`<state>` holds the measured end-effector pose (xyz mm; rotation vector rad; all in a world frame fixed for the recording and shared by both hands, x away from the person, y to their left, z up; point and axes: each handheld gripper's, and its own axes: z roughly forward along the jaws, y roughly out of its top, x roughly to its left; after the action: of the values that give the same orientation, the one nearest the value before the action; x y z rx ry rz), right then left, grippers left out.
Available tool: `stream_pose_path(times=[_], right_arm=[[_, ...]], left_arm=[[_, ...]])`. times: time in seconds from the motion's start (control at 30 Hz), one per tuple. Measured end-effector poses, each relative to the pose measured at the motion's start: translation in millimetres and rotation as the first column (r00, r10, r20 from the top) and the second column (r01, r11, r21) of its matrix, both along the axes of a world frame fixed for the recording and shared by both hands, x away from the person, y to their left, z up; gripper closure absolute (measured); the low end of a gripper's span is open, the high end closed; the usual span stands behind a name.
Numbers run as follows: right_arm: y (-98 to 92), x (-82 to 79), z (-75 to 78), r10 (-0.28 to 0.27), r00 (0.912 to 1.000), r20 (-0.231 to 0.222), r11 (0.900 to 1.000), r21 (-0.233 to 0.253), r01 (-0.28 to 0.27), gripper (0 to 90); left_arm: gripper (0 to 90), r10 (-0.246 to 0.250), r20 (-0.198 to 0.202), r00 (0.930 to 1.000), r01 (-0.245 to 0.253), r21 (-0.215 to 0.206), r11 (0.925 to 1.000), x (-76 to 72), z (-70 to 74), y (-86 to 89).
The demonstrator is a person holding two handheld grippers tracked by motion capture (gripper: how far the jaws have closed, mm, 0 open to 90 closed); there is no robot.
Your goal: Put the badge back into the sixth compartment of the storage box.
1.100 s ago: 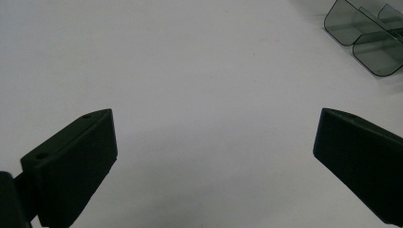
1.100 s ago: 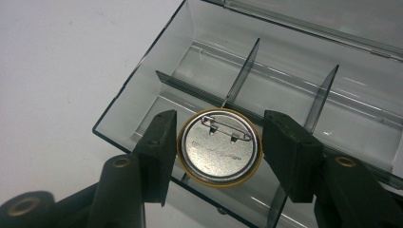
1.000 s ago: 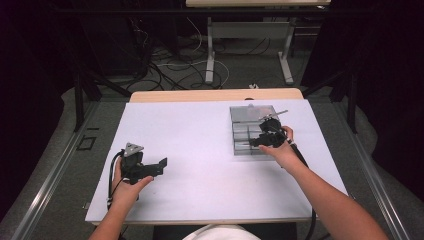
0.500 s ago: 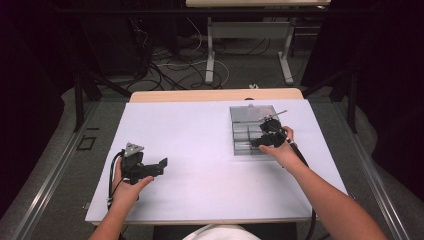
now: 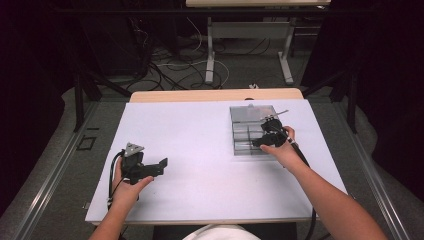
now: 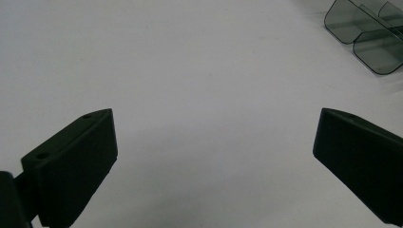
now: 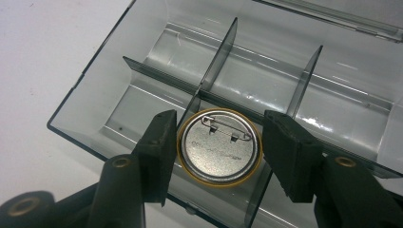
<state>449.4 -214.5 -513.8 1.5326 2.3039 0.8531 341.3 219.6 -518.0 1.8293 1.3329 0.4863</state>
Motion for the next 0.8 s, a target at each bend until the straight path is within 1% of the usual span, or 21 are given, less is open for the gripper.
stream_pose_path(times=[0.07, 0.1, 0.13, 0.17, 0.47, 0.5, 0.53, 0.57, 0.6, 0.67, 0.73, 0.77, 0.8], right_arm=[[-1.0, 0.0, 0.0, 0.004, 1.0, 0.0, 1.0, -0.006, -0.004, 46.5], [-0.4, -0.2, 0.4, -0.007, 0.9999, -0.007, 1.0, -0.002, 0.007, 46.5], [-2.1, 0.0, 0.0, 0.007, 1.0, 0.001, 1.0, -0.015, -0.007, 46.5], [-1.5, -0.1, 0.0, 0.003, 1.0, -0.001, 1.0, -0.005, -0.003, 46.5], [-3.3, -1.0, 1.4, 0.007, 1.0, 0.0, 1.0, -0.007, -0.007, 46.5], [-4.1, -0.9, 0.8, 0.01, 0.9999, 0.013, 1.0, 0.003, -0.01, 46.5], [-5.7, -1.7, 2.5, 0.003, 1.0, 0.003, 1.0, -0.008, -0.003, 46.5], [-5.7, -1.7, 2.5, 0.003, 1.0, 0.003, 1.0, -0.008, -0.003, 46.5], [-7.1, -2.1, 3.1, 0.002, 1.0, 0.005, 1.0, -0.006, -0.002, 46.5], [-9.6, -2.6, 3.8, -0.008, 1.0, 0.003, 1.0, -0.007, 0.008, 46.5], [-14.2, -2.0, 3.2, -0.001, 0.9999, 0.015, 1.0, -0.019, 0.001, 46.5], [-14.7, -2.3, 3.6, -0.011, 0.9999, 0.005, 1.0, -0.007, 0.011, 46.5], [-17.9, -2.3, 4.0, -0.014, 0.9999, 0.008, 1.0, -0.016, 0.014, 46.5]], left_arm=[[1.2, 0.0, 0.001, 1.0, 0.0, 0.002, 1.0, 0.0, 0.0, 0.0], [1.2, 0.0, 0.001, 1.0, 0.0, 0.001, 1.0, 0.0, 0.0, 0.0], [1.2, 0.0, 0.0, 1.0, 0.0, 0.002, 1.0, 0.0, 0.0, 0.1], [1.2, 0.0, 0.0, 1.0, 0.0, 0.002, 1.0, 0.0, 0.0, 0.1], [1.2, 0.0, 0.002, 1.0, 0.0, 0.0, 1.0, 0.1, 0.0, 0.2], [1.2, 0.001, 0.001, 1.0, -0.001, 0.001, 1.0, -0.1, 0.1, 0.3], [1.2, 0.001, 0.003, 1.0, -0.001, -0.001, 1.0, 0.0, -0.1, 0.3], [1.2, 0.001, 0.003, 1.0, -0.001, -0.001, 1.0, 0.0, -0.2, 0.3], [1.2, -0.004, -0.006, 1.0, 0.004, 0.003, 1.0, -0.1, 0.5, 0.8], [1.2, 0.0, 0.002, 1.0, 0.0, 0.001, 1.0, 0.2, -0.2, 0.2], [1.2, -0.005, -0.006, 1.0, 0.005, 0.006, 1.0, -0.1, 0.4, 0.3], [1.2, -0.005, -0.005, 1.0, 0.005, 0.006, 1.0, 0.0, 0.4, 0.2], [1.2, -0.005, -0.005, 1.0, 0.005, 0.006, 1.0, 0.0, 0.4, 0.0]])
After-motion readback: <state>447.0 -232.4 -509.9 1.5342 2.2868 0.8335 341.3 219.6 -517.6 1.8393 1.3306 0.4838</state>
